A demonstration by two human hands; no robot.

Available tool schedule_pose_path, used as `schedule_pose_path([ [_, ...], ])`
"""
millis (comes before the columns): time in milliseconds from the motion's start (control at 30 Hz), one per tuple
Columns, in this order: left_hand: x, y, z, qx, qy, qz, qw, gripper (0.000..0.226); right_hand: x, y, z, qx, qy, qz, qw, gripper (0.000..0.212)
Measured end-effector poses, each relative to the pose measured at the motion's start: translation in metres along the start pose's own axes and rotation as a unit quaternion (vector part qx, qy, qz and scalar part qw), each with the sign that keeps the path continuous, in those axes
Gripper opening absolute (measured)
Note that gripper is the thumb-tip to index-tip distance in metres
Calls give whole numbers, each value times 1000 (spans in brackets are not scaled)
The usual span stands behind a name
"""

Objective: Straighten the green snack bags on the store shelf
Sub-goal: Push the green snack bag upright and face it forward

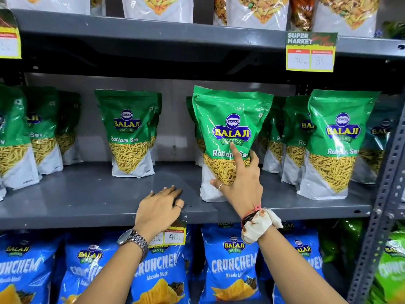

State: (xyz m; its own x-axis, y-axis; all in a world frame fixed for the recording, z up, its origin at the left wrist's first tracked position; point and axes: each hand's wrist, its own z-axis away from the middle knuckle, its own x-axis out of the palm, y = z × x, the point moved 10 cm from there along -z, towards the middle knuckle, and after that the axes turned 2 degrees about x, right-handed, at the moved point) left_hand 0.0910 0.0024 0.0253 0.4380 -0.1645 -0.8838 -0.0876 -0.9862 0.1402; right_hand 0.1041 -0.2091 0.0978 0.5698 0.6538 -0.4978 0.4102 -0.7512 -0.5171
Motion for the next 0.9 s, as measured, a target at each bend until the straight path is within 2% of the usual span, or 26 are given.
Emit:
schedule_pose_path([
  [533,0,-1,0,1,0,2,1000,60,1,-2,2,-9,11,17,1000,99],
  [700,1,-1,-1,1,-14,16,1000,46,2,-3,5,-17,9,12,1000,97],
  [800,-4,-1,1,7,-20,46,999,45,-6,-9,8,-36,43,-3,998,88],
  [900,-16,-5,11,22,7,84,996,44,-25,-17,12,-70,104,-66,990,72],
])
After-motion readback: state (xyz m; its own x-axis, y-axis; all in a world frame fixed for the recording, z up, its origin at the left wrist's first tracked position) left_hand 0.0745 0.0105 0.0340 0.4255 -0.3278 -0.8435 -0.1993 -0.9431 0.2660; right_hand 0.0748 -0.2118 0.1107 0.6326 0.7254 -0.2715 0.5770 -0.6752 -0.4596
